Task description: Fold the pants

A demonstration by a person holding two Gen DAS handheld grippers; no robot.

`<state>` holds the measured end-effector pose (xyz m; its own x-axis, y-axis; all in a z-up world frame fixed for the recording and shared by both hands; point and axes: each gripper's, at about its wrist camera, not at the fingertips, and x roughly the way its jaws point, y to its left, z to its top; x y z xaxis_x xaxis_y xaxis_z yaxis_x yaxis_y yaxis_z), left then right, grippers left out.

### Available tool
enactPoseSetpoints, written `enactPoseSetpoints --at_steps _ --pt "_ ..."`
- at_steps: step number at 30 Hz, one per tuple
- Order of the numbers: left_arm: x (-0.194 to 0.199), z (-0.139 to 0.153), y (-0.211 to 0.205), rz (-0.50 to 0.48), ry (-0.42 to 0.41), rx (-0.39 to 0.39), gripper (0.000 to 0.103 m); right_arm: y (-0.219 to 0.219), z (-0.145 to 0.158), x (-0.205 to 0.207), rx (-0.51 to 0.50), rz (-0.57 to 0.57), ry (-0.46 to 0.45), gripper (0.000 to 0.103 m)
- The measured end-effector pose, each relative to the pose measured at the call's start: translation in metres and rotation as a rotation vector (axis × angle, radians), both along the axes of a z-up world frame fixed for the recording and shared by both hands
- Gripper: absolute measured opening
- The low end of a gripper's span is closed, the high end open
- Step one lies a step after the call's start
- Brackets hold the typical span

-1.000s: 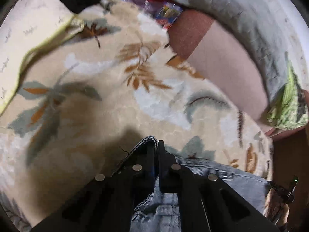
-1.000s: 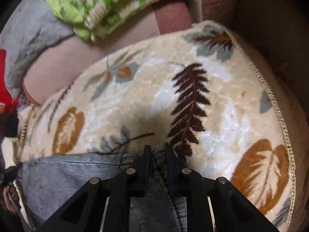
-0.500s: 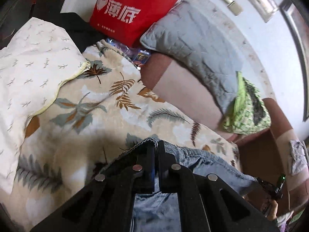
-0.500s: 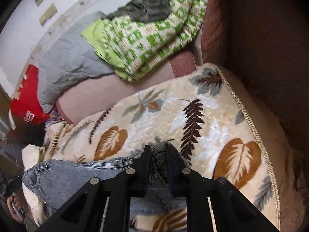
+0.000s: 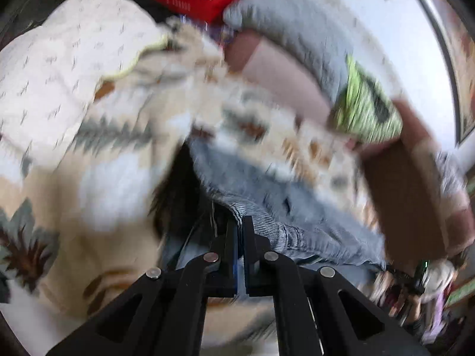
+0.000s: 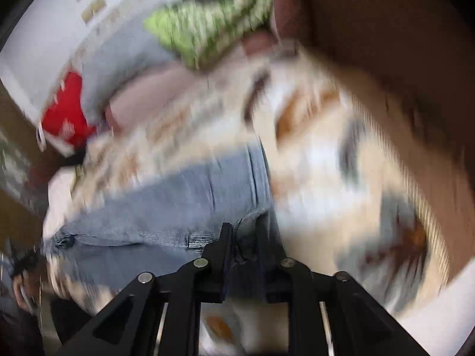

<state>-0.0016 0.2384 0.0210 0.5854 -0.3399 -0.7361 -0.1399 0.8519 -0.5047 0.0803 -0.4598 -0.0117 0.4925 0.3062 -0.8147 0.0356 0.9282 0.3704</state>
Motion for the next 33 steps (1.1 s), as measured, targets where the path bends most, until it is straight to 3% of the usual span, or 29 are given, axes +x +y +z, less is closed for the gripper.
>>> enactPoseSetpoints --at_steps 2,5,9,11,14,18,19,20,21,22,26,28,30,33 --pt "-0.004 -0.008 -0.001 -0.012 0.068 0.052 0.004 -0.004 -0.029 -0.013 -0.012 0.0 0.107 0.028" --pt "-0.007 0.009 -0.01 0.004 0.039 0.193 0.005 -0.02 -0.029 -0.03 0.034 -0.056 0.098 0.05" --pt "0.004 0.037 -0.039 -0.002 -0.053 0.226 0.052 -0.033 0.013 -0.025 0.033 -0.124 -0.012 0.065" --pt "0.015 0.041 -0.062 -0.054 -0.093 0.22 0.053 -0.032 0.023 -0.005 0.032 -0.132 -0.024 0.07" --pt "0.033 0.027 -0.092 -0.093 -0.095 0.251 0.053 -0.027 0.016 0.037 0.033 -0.111 0.011 0.07" --pt "0.052 -0.014 -0.104 -0.064 -0.012 0.331 0.053 -0.02 -0.017 0.096 0.055 -0.107 0.14 0.068" --pt "0.055 -0.032 -0.102 -0.038 0.044 0.349 0.052 -0.013 -0.024 0.105 0.061 -0.08 0.169 0.048" --pt "0.055 -0.043 -0.098 -0.028 0.075 0.352 0.052 -0.004 -0.028 0.11 0.029 -0.045 0.189 0.021" --pt "0.055 -0.05 -0.096 -0.023 0.086 0.349 0.053 0.008 -0.024 0.113 -0.067 -0.023 0.175 0.017" --pt "0.053 -0.059 -0.09 -0.006 0.093 0.34 0.055 0.014 -0.018 0.114 -0.089 -0.01 0.152 0.011" --pt "0.048 -0.061 -0.089 -0.016 0.057 0.344 0.056 0.016 0.013 0.111 -0.179 -0.058 0.008 0.011" --pt "0.049 -0.06 -0.09 -0.02 0.056 0.354 0.056 0.013 -0.005 0.118 -0.186 -0.064 0.026 0.015" --pt "0.049 -0.059 -0.091 -0.02 0.056 0.361 0.056 0.012 -0.039 0.121 -0.218 -0.059 0.141 0.018" --pt "0.045 -0.05 -0.092 -0.019 0.056 0.37 0.056 0.003 -0.028 0.099 -0.206 -0.124 0.093 0.037"
